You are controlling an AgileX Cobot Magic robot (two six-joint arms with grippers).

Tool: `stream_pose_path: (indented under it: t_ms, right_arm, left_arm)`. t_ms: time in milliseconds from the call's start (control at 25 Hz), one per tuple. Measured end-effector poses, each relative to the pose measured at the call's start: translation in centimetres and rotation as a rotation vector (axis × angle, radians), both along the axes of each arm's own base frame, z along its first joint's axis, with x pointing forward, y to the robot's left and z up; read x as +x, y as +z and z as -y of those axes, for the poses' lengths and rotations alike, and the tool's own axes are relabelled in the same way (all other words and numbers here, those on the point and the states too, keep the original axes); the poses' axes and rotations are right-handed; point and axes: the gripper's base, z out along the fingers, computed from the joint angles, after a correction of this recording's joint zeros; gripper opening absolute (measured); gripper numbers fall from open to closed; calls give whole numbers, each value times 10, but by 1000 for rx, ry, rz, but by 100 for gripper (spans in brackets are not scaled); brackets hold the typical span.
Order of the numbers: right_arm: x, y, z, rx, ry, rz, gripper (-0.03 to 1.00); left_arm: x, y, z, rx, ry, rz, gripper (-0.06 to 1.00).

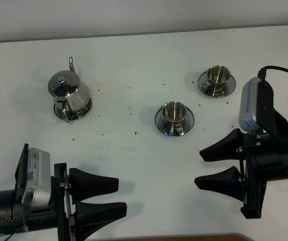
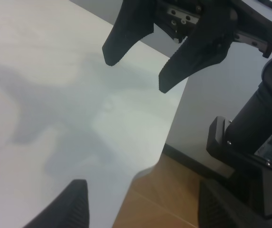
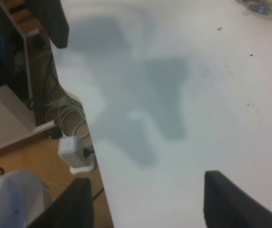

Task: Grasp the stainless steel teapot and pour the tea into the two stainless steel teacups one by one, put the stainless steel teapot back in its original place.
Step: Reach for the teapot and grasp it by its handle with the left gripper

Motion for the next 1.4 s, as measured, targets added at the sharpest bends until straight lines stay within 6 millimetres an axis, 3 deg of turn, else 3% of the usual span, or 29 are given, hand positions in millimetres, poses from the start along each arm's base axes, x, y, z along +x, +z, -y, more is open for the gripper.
stream_pose_path:
  t_ms: [840, 1400]
  right_arm:
    - [0, 0, 0, 3, -3, -1, 51]
    - [11, 16, -7, 208, -191, -97, 51]
  left_arm:
    - [1, 0, 0, -6, 8, -1, 56]
    - [1, 0, 0, -5, 9, -1, 56]
